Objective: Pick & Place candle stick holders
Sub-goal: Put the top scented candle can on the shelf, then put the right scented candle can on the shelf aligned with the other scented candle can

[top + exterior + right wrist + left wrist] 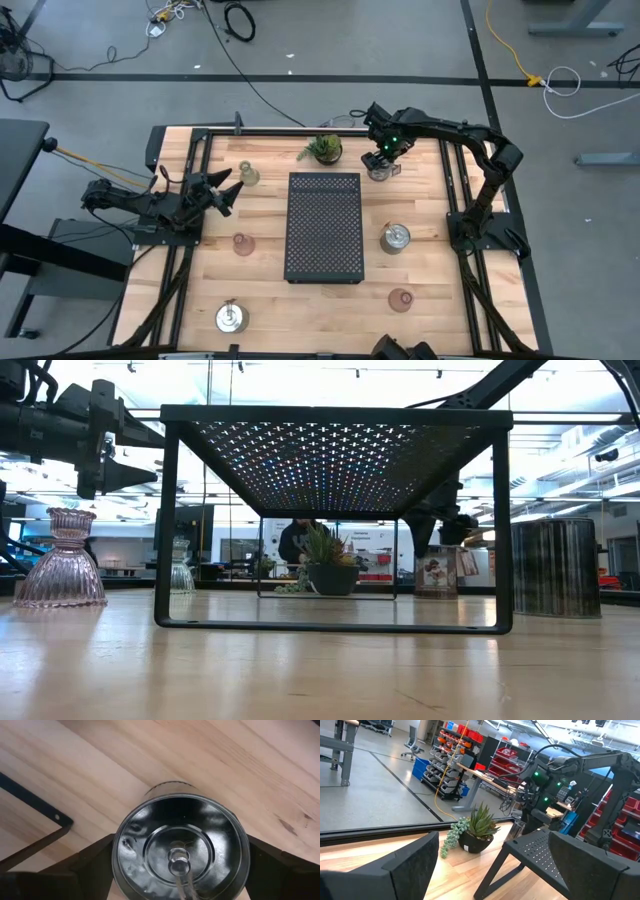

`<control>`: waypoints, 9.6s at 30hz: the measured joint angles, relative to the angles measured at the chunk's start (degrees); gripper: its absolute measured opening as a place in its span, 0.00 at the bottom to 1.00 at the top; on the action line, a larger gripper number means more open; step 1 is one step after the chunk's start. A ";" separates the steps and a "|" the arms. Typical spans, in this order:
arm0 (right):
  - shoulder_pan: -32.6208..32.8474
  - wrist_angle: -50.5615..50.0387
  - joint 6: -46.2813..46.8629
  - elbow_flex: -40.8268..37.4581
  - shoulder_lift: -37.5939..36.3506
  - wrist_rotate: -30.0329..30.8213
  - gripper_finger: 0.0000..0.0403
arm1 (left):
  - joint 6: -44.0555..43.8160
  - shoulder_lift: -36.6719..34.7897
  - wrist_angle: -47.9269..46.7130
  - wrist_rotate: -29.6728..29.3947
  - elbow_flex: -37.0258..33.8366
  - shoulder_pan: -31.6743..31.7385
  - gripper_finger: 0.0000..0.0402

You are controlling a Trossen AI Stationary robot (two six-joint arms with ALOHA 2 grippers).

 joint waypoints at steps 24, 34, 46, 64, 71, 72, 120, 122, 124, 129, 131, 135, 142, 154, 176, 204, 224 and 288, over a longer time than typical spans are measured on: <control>2.00 -28.09 -5.57 21.24 -2.64 4.74 0.84 | 0.00 0.02 -0.02 -0.01 0.02 0.02 0.94; 11.18 -36.65 -0.45 41.68 -3.28 0.72 0.84 | 0.00 0.01 -0.02 -0.01 0.02 0.02 0.94; 26.42 -36.40 11.99 45.92 -1.88 2.58 0.84 | 0.00 0.02 -0.08 -0.01 0.02 0.00 0.94; 31.34 -30.02 16.68 45.88 5.79 3.29 0.83 | 0.03 0.01 -0.12 0.00 0.02 0.00 0.94; 30.36 -30.18 15.85 45.88 6.54 3.31 0.85 | 0.00 0.02 -0.15 -0.01 0.02 0.00 0.94; 30.32 -30.25 15.58 45.88 6.48 3.33 0.85 | 0.00 0.02 -0.17 -0.01 0.02 0.02 0.94; 29.84 -25.39 12.16 42.88 6.71 0.27 0.97 | 0.02 0.02 -0.21 0.00 0.02 0.00 0.94; 29.73 -25.43 12.16 42.88 6.71 0.24 0.97 | 0.00 0.01 -0.21 0.01 0.02 0.01 0.94; 29.73 -25.41 12.16 42.88 6.71 0.17 0.97 | 0.04 0.02 -0.21 0.00 0.02 0.00 0.94; 29.73 -25.25 12.16 42.88 6.71 0.22 0.97 | 0.02 0.01 -0.21 0.01 0.02 0.00 0.94; 29.73 -25.14 12.16 42.88 6.71 0.24 0.97 | 0.00 0.02 -0.21 0.01 0.02 0.02 0.94; 29.73 -25.06 11.83 42.88 6.69 0.24 0.97 | 0.00 0.02 -0.21 0.01 0.02 0.00 0.94; 29.73 -24.49 10.79 42.88 6.59 0.10 0.99 | 0.02 0.02 -0.21 -0.01 0.02 0.00 0.94; 29.38 -24.07 11.83 42.91 6.56 -1.33 0.99 | 0.02 0.01 -0.21 0.01 0.02 0.01 0.94; 24.30 -30.52 9.42 42.93 5.04 0.50 0.99 | 0.02 0.02 -0.21 0.00 0.02 0.02 0.94; 31.40 -32.11 23.17 16.36 -17.32 -3.28 0.99 | 0.02 0.01 -0.27 0.02 0.02 0.00 0.94; 43.19 -15.97 34.76 -12.58 -29.59 -2.73 0.99 | 0.02 0.00 -0.28 0.00 0.02 0.00 0.94; 46.10 -0.33 38.56 -22.23 -22.36 -0.07 0.99 | 0.00 0.00 -0.39 -0.01 0.02 0.02 0.94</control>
